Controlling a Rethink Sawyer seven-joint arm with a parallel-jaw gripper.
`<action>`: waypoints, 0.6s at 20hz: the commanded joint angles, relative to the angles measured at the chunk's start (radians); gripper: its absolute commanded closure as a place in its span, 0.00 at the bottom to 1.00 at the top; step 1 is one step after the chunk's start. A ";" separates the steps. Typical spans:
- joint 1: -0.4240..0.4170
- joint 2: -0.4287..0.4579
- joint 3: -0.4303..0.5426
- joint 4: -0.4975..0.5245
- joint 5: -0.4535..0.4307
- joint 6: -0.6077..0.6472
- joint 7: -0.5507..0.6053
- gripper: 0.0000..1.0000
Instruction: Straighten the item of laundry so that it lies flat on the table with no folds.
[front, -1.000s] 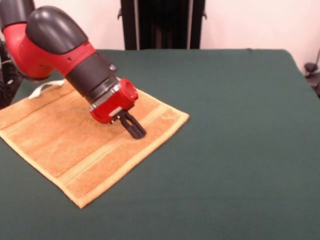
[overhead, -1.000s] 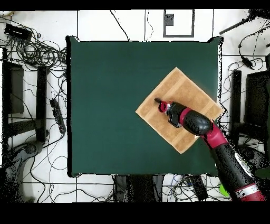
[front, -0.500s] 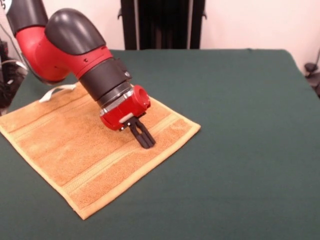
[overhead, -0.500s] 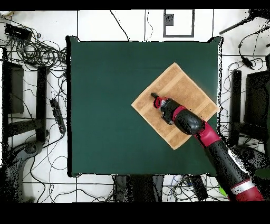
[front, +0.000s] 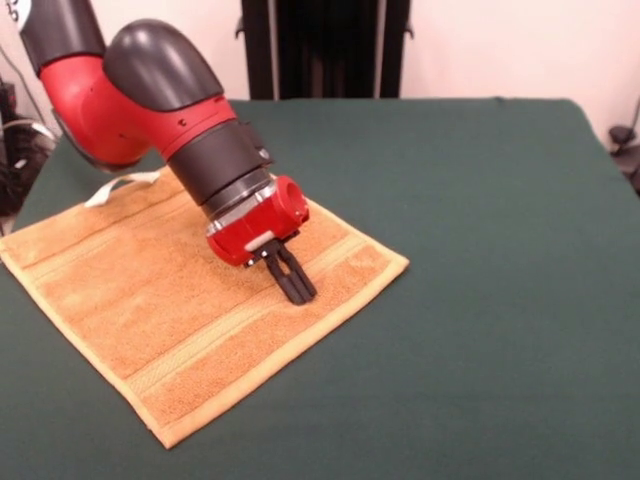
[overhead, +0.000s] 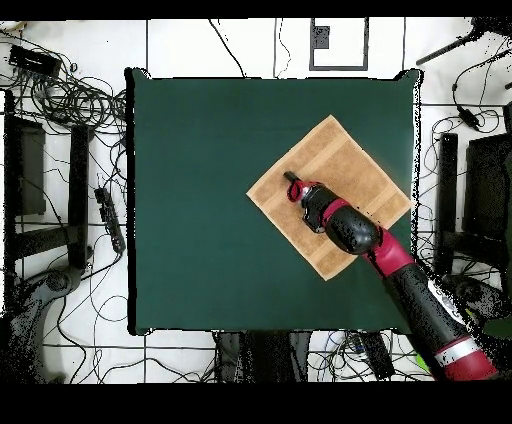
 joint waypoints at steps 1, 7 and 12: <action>0.132 0.176 -0.185 -0.101 -0.050 -0.087 0.112 1.00; 0.141 0.183 -0.183 -0.098 -0.026 -0.108 0.121 1.00; 0.140 0.201 -0.175 -0.093 -0.015 -0.122 0.119 1.00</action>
